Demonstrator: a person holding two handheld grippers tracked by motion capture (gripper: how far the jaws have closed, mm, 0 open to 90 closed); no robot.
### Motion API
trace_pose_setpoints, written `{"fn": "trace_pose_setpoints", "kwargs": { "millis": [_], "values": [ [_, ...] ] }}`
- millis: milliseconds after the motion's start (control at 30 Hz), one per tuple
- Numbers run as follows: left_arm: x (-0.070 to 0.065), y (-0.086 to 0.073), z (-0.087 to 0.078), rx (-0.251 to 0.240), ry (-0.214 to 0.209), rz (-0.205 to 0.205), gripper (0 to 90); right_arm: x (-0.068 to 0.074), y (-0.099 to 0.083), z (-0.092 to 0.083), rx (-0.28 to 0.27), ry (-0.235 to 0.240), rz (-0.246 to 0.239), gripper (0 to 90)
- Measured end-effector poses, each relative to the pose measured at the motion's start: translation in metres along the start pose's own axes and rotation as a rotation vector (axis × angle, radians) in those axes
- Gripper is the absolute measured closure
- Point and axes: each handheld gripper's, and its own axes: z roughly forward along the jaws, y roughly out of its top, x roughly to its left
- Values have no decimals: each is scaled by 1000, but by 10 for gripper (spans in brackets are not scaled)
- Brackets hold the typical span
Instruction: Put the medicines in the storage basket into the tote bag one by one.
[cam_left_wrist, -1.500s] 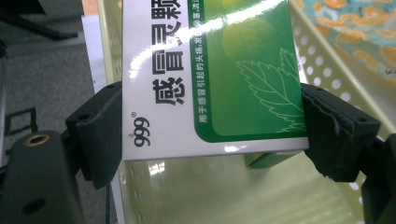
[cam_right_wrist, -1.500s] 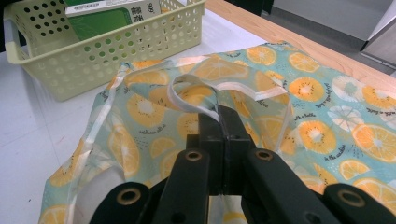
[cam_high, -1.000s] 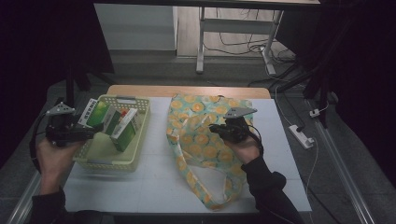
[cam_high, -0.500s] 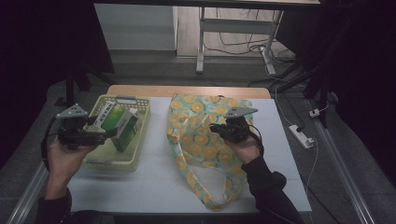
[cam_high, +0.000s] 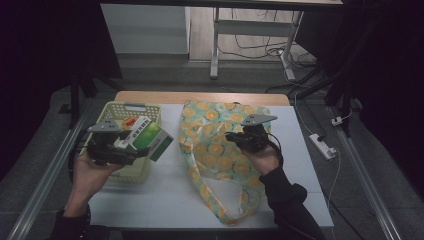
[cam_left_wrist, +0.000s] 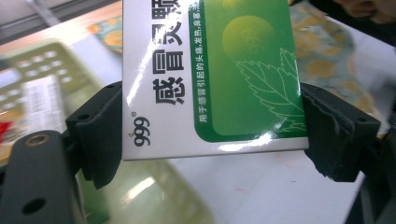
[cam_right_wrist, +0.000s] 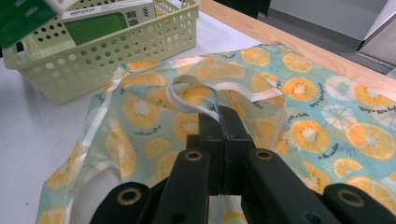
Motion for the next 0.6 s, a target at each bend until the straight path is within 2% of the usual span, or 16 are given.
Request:
{"fn": "trace_pose_setpoints", "kwargs": {
  "millis": [67,133,400,600],
  "values": [
    [-4,2,6,-3,-49,5,168,0,0,0,-1,0,0,897],
    [-9,4,13,3,-80,13,168,-1,0,0,-2,0,0,897],
    [-32,14,41,50,-156,66,168,-2,0,0,-5,2,3,897],
    [-44,19,66,93,-205,98,168,-2,1,1,-7,4,5,898]
  ]
}}
